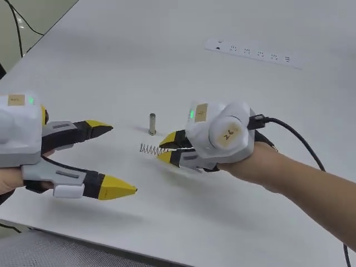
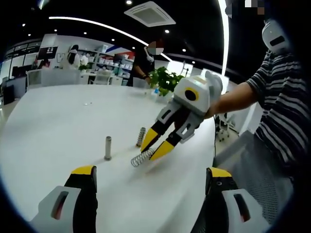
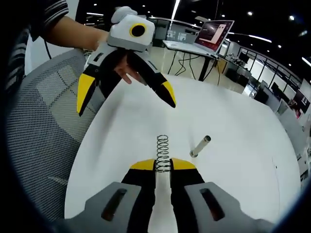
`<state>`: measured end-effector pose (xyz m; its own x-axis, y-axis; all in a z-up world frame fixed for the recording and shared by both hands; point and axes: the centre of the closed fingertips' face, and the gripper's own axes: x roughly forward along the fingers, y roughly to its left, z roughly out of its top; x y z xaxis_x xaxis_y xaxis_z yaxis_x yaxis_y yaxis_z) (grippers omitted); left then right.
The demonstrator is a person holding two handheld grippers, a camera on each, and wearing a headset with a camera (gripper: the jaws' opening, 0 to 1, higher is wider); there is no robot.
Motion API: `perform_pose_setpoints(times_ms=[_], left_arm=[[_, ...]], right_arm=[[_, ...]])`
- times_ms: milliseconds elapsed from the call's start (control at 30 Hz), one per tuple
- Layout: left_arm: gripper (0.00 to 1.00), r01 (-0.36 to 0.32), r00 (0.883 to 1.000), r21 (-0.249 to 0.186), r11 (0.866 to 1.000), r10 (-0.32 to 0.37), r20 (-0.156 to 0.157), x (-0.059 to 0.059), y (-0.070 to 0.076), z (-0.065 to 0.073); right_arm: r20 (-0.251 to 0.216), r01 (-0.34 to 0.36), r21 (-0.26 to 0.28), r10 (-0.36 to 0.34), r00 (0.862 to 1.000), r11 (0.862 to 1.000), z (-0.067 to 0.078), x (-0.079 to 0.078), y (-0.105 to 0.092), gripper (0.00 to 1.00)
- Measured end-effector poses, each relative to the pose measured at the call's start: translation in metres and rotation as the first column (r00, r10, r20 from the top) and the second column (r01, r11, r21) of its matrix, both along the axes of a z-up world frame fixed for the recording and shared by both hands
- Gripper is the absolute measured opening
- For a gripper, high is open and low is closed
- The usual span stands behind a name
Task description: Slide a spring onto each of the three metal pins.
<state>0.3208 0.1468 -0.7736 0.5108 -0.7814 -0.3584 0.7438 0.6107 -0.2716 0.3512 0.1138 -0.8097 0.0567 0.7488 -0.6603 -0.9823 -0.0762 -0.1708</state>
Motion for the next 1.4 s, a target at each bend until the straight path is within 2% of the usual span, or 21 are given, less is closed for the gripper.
perform_pose_setpoints(times_ms=[67, 233, 333, 600, 667, 767, 833, 933, 1033, 1100, 1200, 1400], left_arm=[[0.89, 0.015, 1.000, -0.001, 1.000, -0.015, 0.000, -0.001, -0.005, 0.000], [0.85, 0.060, 0.998, 0.012, 0.998, -0.060, 0.010, -0.002, -0.017, -0.001], [0.84, 0.073, 0.997, 0.010, 0.997, -0.073, 0.009, 0.000, -0.021, -0.001], [0.76, 0.161, 0.987, 0.045, 0.986, -0.162, 0.015, 0.003, -0.028, 0.000], [0.73, 0.173, 0.985, 0.047, 0.984, -0.174, 0.021, 0.005, -0.030, 0.001], [0.65, 0.205, 0.978, 0.013, 0.979, -0.205, 0.032, 0.006, -0.039, 0.007], [0.60, 0.233, 0.972, -0.011, 0.972, -0.232, 0.027, 0.005, -0.044, 0.009], [0.47, 0.273, 0.961, 0.010, 0.962, -0.273, 0.045, 0.005, -0.049, 0.010], [0.37, 0.290, 0.956, -0.005, 0.957, -0.290, 0.050, 0.007, -0.053, 0.012], [0.35, 0.290, 0.956, -0.020, 0.957, -0.288, 0.055, 0.010, -0.057, 0.014], [0.32, 0.296, 0.954, -0.021, 0.955, -0.294, 0.063, 0.013, -0.061, 0.013], [0.26, 0.323, 0.945, -0.026, 0.946, -0.321, 0.060, 0.011, -0.068, 0.011]], right_arm=[[-0.002, 0.006, -0.003, -0.006, 1.000, 1.000, 0.003, -0.001, -0.007, 0.08], [0.029, -0.001, -0.014, 0.002, 1.000, 1.000, 0.008, -0.005, -0.023, 0.08], [0.028, -0.001, -0.005, 0.002, 1.000, 1.000, 0.012, -0.009, -0.028, 0.08], [0.023, 0.016, 0.011, -0.016, 1.000, 1.000, 0.017, -0.018, -0.039, 0.08], [0.024, 0.019, 0.012, -0.019, 1.000, 1.000, 0.017, -0.019, -0.040, 0.08], [0.019, 0.028, 0.021, -0.029, 0.999, 0.999, 0.020, -0.021, -0.041, 0.08], [0.016, 0.032, 0.031, -0.032, 0.999, 0.999, 0.023, -0.022, -0.042, 0.08], [0.018, 0.034, 0.037, -0.035, 0.999, 0.999, 0.026, -0.023, -0.043, 0.08], [0.020, 0.040, 0.054, -0.041, 0.999, 0.998, 0.031, -0.023, -0.045, 0.08], [0.014, 0.044, 0.060, -0.045, 0.999, 0.997, 0.032, -0.023, -0.046, 0.08], [0.018, 0.034, 0.063, -0.035, 0.999, 0.997, 0.034, -0.025, -0.048, 0.08], [0.027, 0.017, 0.064, -0.018, 0.999, 0.998, 0.037, -0.028, -0.051, 0.08]])
